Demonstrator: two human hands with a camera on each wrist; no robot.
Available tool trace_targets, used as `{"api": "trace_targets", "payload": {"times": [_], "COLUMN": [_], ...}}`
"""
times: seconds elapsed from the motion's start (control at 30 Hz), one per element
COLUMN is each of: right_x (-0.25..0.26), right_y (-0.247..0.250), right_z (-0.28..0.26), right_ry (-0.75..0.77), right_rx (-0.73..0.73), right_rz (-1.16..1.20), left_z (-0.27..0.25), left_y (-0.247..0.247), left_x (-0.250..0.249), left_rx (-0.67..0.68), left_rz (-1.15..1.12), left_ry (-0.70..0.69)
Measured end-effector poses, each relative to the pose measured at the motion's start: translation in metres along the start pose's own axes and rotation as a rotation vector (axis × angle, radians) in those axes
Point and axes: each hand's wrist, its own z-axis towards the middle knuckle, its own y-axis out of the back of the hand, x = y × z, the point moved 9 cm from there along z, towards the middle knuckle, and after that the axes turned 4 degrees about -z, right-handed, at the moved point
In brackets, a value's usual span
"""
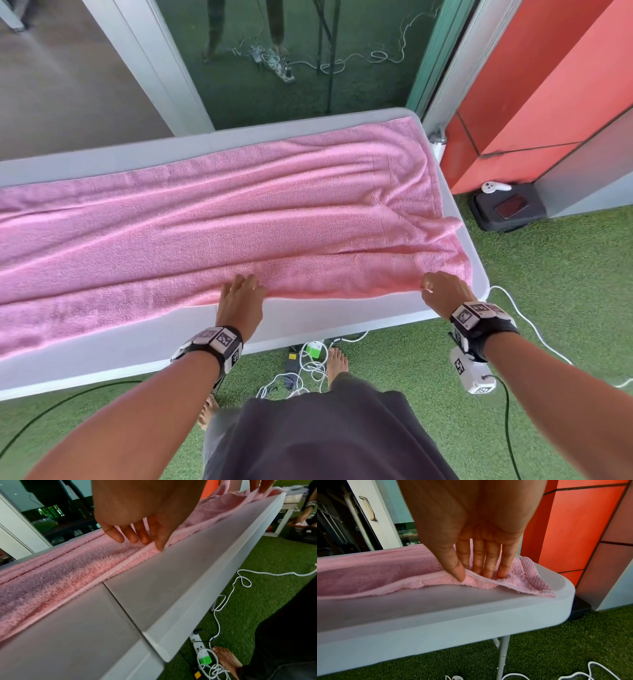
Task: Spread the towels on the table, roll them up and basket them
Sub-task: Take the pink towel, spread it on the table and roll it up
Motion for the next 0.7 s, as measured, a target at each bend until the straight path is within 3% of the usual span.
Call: {"api": "trace_targets", "payload": {"times": [0.23,0.47,0.57,0.7], "right_x": [-0.001,-0.013,-0.024,0.004], "right_y": [-0.011,-0.035,-0.05,-0.076], "right_z": [-0.035,-0.068,-0.076,-0.09], "right_ry": [0.175,0.115,0.038,0.026], "right_rx": [-0.052,-0.019,0.0,0.101], "right_rz": [0.039,0.048,0.007,-0.106], "left_z": [-0.036,-0.071,-0.083,-0.096], "left_y": [0.009,-0.008,-0.021,-0.026], "left_x": [-0.013,-0.013,-0.018,-0.026], "left_rx": [-0.014,0.052,0.159,0.247], "left_rz": [-0.288,-0.388,-0.435,-0.378], "left_ry": [-0.032,-0.051,-0.051,-0.123]}}
